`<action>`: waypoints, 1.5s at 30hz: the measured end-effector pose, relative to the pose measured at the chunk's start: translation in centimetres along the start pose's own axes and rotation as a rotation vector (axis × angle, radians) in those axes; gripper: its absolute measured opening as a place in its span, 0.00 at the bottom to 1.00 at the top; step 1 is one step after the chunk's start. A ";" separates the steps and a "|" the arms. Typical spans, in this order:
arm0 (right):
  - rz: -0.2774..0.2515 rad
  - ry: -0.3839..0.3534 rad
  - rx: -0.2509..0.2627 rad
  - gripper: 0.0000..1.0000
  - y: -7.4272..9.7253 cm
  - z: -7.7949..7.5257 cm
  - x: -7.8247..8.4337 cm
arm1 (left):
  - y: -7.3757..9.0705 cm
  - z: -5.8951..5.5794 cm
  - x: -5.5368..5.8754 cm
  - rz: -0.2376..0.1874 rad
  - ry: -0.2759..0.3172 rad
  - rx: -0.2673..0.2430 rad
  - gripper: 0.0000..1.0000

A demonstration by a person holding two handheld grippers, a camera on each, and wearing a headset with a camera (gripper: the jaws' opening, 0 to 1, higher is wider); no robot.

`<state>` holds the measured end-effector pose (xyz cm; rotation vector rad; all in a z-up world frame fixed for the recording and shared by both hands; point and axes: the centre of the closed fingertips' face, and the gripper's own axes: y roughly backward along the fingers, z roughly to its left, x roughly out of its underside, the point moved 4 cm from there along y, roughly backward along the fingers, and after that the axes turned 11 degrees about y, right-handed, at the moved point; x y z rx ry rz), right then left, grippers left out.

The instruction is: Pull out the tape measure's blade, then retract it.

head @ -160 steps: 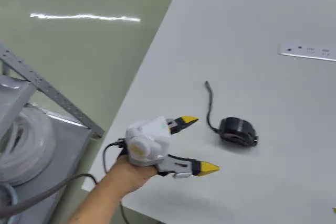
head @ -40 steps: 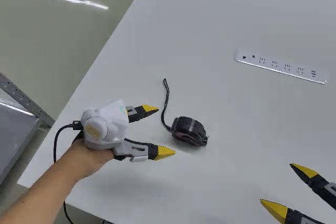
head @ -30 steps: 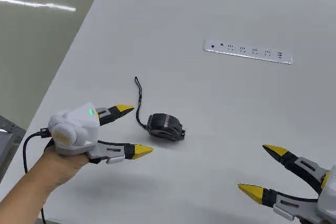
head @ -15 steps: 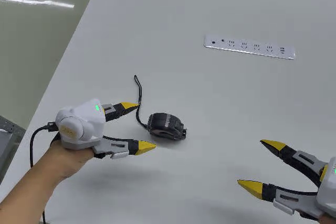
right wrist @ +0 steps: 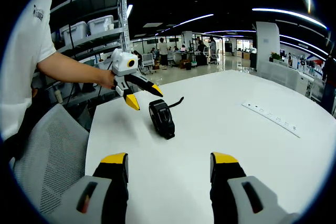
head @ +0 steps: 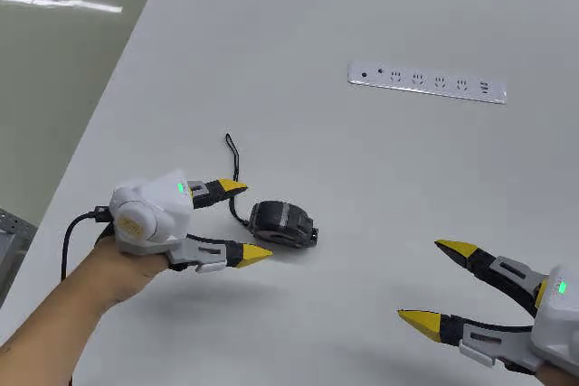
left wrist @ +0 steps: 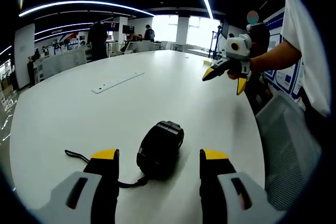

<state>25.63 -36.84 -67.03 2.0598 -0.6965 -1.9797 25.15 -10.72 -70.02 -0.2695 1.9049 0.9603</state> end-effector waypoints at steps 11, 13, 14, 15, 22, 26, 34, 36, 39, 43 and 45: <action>0.004 -0.006 -0.020 0.63 -1.0 -0.3 0.2 | -0.8 0.1 0.6 0.041 -0.026 0.029 0.55; 0.002 -0.006 -0.021 0.63 -1.2 -0.4 0.2 | -0.9 0.1 0.6 0.046 -0.031 0.030 0.54; 0.002 -0.007 -0.023 0.63 -1.3 -0.5 0.2 | -0.9 0.1 0.7 0.048 -0.030 0.032 0.53; 0.004 -0.007 -0.026 0.62 -1.5 -0.5 0.3 | -1.0 0.2 0.7 0.048 -0.033 0.031 0.52; 0.009 -0.005 -0.046 0.62 -2.4 -0.5 0.3 | -1.5 0.6 0.9 0.052 -0.046 0.040 0.50; 0.008 -0.007 -0.051 0.62 -2.7 -0.6 0.3 | -2.0 0.8 1.1 0.060 -0.049 0.047 0.48; 0.012 -0.010 -0.064 0.61 -3.3 -0.7 0.6 | -2.8 1.0 1.3 0.070 -0.050 0.071 0.43; 0.013 -0.011 -0.067 0.61 -3.4 -0.8 0.7 | -2.9 1.1 1.4 0.071 -0.050 0.078 0.43; 0.013 -0.012 -0.070 0.61 -3.6 -0.9 0.9 | -3.1 1.0 1.4 0.075 -0.053 0.087 0.40; 0.011 -0.014 -0.079 0.60 -4.1 -1.0 0.8 | -3.3 0.8 1.8 0.093 -0.054 0.103 0.37; 0.011 -0.014 -0.082 0.60 -4.4 -1.0 0.9 | -3.4 0.8 1.9 0.099 -0.058 0.105 0.36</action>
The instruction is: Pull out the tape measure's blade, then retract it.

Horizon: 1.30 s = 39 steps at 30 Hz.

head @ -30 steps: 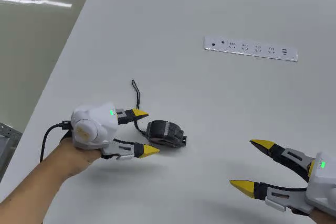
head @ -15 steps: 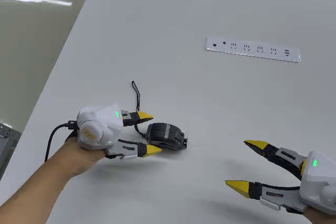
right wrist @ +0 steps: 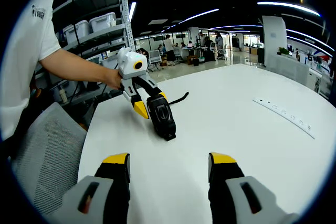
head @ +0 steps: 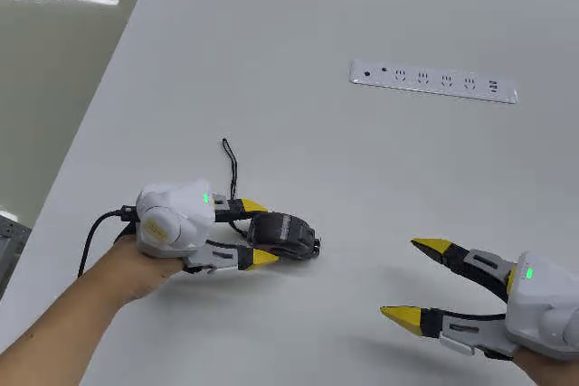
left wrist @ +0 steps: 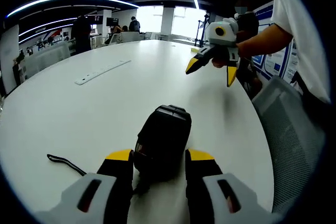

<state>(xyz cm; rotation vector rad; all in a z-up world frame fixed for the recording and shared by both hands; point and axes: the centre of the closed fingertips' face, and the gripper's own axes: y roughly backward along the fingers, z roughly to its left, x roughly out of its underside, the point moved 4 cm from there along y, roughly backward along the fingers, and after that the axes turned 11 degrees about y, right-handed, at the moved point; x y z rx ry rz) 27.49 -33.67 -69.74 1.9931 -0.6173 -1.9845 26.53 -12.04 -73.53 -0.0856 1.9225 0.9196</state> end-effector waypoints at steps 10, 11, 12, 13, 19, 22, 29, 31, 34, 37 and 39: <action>-0.008 -0.010 -0.009 0.60 -0.7 0.0 -0.1 | -0.3 0.2 0.1 -0.001 0.000 0.004 0.32; -0.007 -0.010 -0.009 0.60 -0.7 -0.1 -0.1 | -0.3 0.2 0.1 -0.001 -0.001 0.005 0.32; -0.006 -0.010 -0.010 0.60 -0.8 -0.1 0.0 | -0.3 0.2 0.1 -0.002 -0.001 0.005 0.32; -0.006 -0.009 -0.011 0.60 -0.8 -0.1 0.0 | -0.2 0.2 0.1 -0.003 -0.002 0.005 0.32; -0.008 -0.010 -0.005 0.59 -0.8 -0.5 0.0 | -0.2 0.2 0.1 -0.004 -0.006 0.006 0.32; -0.012 -0.006 -0.016 0.58 -1.6 -0.7 -0.2 | -0.2 0.1 0.1 -0.002 -0.009 0.004 0.32; -0.025 0.011 -0.056 0.55 -3.3 -0.7 -0.5 | -0.2 0.2 0.1 -0.001 -0.017 0.001 0.32; -0.024 0.019 -0.070 0.54 -3.8 -0.7 -0.4 | -0.2 0.2 0.1 -0.001 -0.014 0.000 0.32; -0.030 0.026 -0.083 0.52 -4.2 -0.7 -0.4 | -0.2 0.2 0.1 -0.006 -0.009 -0.001 0.32; -0.029 0.033 -0.096 0.51 -4.8 -0.8 -0.4 | -0.2 0.3 0.1 -0.007 -0.006 -0.002 0.32; -0.027 0.045 -0.103 0.51 -5.1 -0.7 -0.4 | -0.2 0.3 0.1 -0.009 0.000 -0.003 0.32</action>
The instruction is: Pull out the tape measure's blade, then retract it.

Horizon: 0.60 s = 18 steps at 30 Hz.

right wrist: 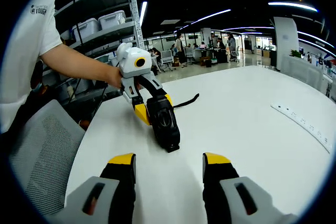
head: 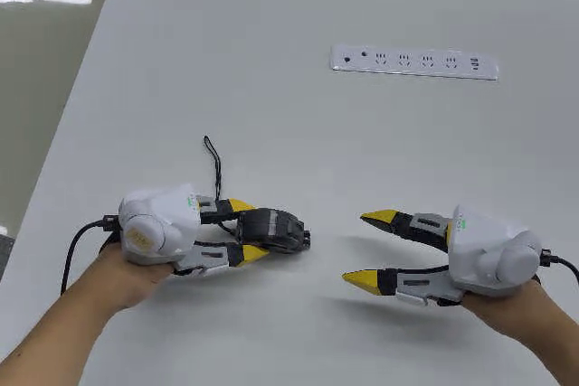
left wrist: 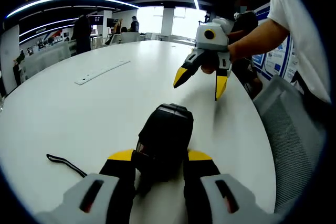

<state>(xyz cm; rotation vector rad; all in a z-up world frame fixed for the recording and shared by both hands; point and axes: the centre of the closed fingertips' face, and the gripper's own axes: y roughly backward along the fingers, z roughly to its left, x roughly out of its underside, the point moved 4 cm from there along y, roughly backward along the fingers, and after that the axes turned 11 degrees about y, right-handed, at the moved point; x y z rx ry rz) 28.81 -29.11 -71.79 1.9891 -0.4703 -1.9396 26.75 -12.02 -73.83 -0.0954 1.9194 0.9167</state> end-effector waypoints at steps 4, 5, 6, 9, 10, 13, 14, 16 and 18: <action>-0.007 0.007 -0.010 0.49 -0.7 -0.1 0.1 | 0.0 0.0 0.0 -0.001 0.005 0.001 0.32; -0.003 0.014 -0.015 0.49 -1.0 -0.1 0.1 | 0.0 0.0 0.0 -0.002 0.008 0.002 0.32; 0.002 0.023 -0.018 0.48 -1.2 -0.1 0.2 | 0.0 0.1 0.0 -0.003 0.011 0.003 0.32; 0.018 0.046 -0.029 0.48 -1.8 0.1 0.5 | -0.1 0.1 0.1 -0.009 0.024 0.002 0.32; 0.023 0.052 -0.031 0.47 -2.0 0.1 0.6 | -0.1 0.1 0.1 -0.009 0.025 0.002 0.32; 0.025 0.069 -0.040 0.44 -2.7 0.2 0.7 | -0.1 0.2 0.1 -0.013 0.033 0.000 0.31; 0.027 0.072 -0.042 0.43 -2.8 0.2 0.8 | -0.1 0.2 0.2 -0.014 0.034 -0.001 0.31; 0.031 0.088 -0.048 0.43 -3.3 0.2 1.0 | -0.1 0.2 0.2 -0.014 0.035 -0.002 0.31; 0.037 0.099 -0.055 0.41 -3.7 0.2 1.2 | -0.1 0.2 0.2 -0.013 0.034 -0.002 0.31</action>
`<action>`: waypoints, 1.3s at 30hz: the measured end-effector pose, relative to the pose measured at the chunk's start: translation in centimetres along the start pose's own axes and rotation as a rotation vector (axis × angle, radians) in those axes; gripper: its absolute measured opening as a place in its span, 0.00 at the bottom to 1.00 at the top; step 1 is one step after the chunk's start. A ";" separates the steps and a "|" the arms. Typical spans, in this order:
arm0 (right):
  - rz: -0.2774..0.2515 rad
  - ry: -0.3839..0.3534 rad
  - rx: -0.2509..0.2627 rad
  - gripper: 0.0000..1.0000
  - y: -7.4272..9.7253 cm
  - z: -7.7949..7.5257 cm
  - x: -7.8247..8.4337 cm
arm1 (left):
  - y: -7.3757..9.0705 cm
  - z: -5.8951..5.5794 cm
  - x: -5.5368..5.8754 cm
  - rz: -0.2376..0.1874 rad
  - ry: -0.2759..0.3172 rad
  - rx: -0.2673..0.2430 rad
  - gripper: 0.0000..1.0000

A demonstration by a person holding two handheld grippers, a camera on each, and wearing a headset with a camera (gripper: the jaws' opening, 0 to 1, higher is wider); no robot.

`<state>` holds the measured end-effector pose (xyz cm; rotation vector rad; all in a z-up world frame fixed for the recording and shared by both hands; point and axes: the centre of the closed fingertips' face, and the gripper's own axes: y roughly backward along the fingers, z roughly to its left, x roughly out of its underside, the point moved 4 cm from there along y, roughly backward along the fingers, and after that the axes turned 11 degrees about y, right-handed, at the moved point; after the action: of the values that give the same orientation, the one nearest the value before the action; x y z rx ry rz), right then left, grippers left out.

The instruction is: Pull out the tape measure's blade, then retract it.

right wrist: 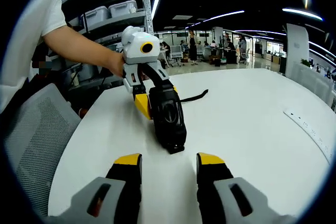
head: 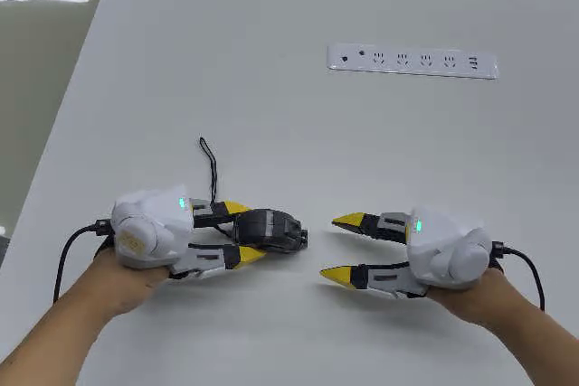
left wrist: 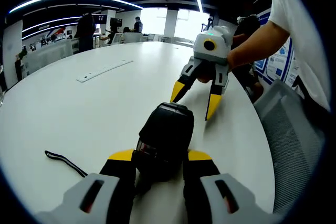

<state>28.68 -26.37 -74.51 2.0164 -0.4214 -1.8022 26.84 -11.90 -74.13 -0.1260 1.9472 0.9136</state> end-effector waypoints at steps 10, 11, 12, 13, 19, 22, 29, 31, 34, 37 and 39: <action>-0.002 0.022 -0.017 0.38 -1.2 -0.3 0.5 | -0.1 0.0 0.2 0.009 -0.003 -0.002 0.31; -0.004 0.023 -0.019 0.38 -1.2 -0.3 0.5 | -0.1 0.1 0.2 0.009 -0.002 -0.002 0.31; -0.005 0.027 -0.019 0.37 -1.3 -0.4 0.5 | -0.1 0.1 0.2 0.009 -0.002 -0.002 0.31; -0.007 0.029 -0.020 0.36 -1.4 -0.5 0.5 | -0.1 0.0 0.2 0.010 -0.003 -0.002 0.30; -0.012 0.054 -0.040 0.34 -2.2 -0.5 0.4 | -0.2 0.0 0.2 0.012 0.001 0.001 0.30; -0.013 0.062 -0.048 0.33 -2.5 -0.7 0.4 | -0.2 0.0 0.2 0.012 0.004 0.001 0.30; -0.018 0.091 -0.072 0.31 -3.2 -0.7 0.2 | -0.3 -0.1 0.1 0.015 0.001 0.003 0.30; -0.020 0.102 -0.075 0.30 -3.3 -0.8 0.2 | -0.3 -0.1 0.1 0.016 -0.002 0.004 0.30; -0.023 0.115 -0.090 0.27 -3.5 -0.7 0.1 | -0.3 -0.1 0.1 0.018 -0.004 0.007 0.30; -0.021 0.117 -0.091 0.26 -3.6 -0.8 0.1 | -0.3 0.0 0.2 0.017 -0.003 0.010 0.30; -0.021 0.120 -0.088 0.24 -3.6 -0.9 0.1 | -0.3 0.0 0.2 0.018 -0.004 0.012 0.30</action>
<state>29.42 -23.21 -76.29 2.0614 -0.2813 -1.6713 26.85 -12.08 -74.43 -0.1002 1.9531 0.9126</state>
